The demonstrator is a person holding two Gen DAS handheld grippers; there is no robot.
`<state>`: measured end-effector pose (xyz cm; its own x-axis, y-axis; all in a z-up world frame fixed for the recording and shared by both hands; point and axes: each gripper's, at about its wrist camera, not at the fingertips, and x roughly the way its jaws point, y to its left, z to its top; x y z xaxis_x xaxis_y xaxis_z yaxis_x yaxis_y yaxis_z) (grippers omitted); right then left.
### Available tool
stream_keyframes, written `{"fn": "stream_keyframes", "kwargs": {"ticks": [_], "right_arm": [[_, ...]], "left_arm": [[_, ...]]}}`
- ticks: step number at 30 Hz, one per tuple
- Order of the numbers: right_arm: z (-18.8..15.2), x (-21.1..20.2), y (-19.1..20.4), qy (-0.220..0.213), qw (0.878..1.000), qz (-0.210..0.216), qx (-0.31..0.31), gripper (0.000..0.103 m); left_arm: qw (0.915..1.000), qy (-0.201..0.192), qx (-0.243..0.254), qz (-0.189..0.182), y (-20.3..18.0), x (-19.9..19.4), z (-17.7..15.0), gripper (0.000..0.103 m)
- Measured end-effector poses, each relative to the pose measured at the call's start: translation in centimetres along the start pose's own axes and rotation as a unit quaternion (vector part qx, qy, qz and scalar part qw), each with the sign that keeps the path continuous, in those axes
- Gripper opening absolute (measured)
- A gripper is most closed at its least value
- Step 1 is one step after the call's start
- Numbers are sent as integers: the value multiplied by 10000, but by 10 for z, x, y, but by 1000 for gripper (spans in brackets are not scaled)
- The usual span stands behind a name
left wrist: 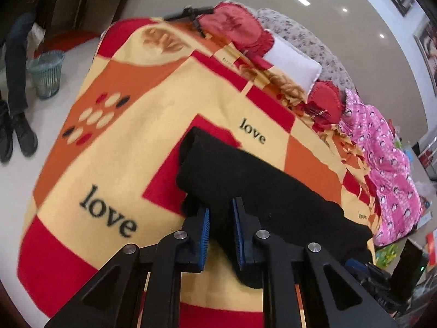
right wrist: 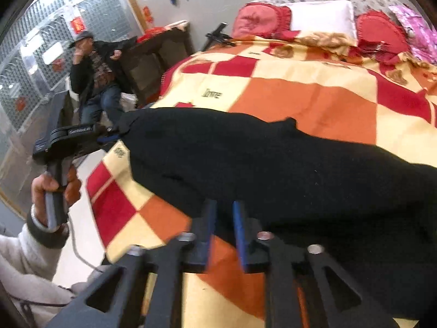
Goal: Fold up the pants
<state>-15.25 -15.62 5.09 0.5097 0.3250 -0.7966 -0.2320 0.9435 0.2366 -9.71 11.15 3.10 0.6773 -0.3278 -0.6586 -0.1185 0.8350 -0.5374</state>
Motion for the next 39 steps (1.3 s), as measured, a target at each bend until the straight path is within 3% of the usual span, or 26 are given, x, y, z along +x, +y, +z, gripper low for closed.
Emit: {"fn": "stream_keyframes", "kwargs": {"ticks": [2, 4, 7, 10, 12, 13, 16, 20, 23, 25, 27, 29, 32, 34, 39], "right_arm": [[0, 4, 5, -53, 9999, -87, -102, 64], [2, 10, 16, -53, 9996, -22, -268, 64], [5, 24, 33, -15, 9971, -274, -713, 64], [6, 51, 44, 130, 9908, -707, -1149, 47], [10, 58, 40, 143, 9890, -907, -1163, 20], [15, 54, 35, 134, 9919, -761, -1006, 15], [20, 35, 32, 40, 9956, -484, -806, 13], [7, 24, 45, 157, 9949, -308, -948, 13], [-4, 49, 41, 411, 9955, -322, -791, 19], [-2, 47, 38, 243, 9973, -203, -663, 27], [1, 39, 29, 358, 9985, 107, -401, 46], [-2, 14, 13, 169, 9996, 190, -119, 48], [-17, -34, -27, -255, 9985, -155, 458, 57], [-30, -61, -57, -454, 9938, -453, 904, 60], [-61, -100, -133, -773, 9687, -1104, 2085, 61]], "left_arm": [[10000, -20, -30, -38, -3, -1, 2, 15], [9999, -78, 7, -90, -8, -6, 4, 14], [9997, -133, 105, -159, -14, -12, 6, 14], [9994, -171, 237, -198, -20, -17, 7, 14], [9991, -143, 279, -269, -22, -21, 8, 14], [9990, -134, 286, -303, -21, -24, 7, 14], [9988, -158, 363, -289, -18, -35, 4, 14], [9992, 7, 381, 100, -2, -26, -8, 15], [9991, 316, 79, 278, 14, -8, -14, 17], [9990, 308, -42, 308, 15, -11, -14, 23], [9989, 107, 80, 454, 8, -23, -11, 31], [9962, -348, 263, 748, -2, -42, -7, 35], [9894, -1065, 431, 887, -19, -72, -5, 49], [9882, -1183, 568, 790, -31, -77, -6, 52], [9911, -721, 1026, 447, -66, -50, -16, 52]]}}
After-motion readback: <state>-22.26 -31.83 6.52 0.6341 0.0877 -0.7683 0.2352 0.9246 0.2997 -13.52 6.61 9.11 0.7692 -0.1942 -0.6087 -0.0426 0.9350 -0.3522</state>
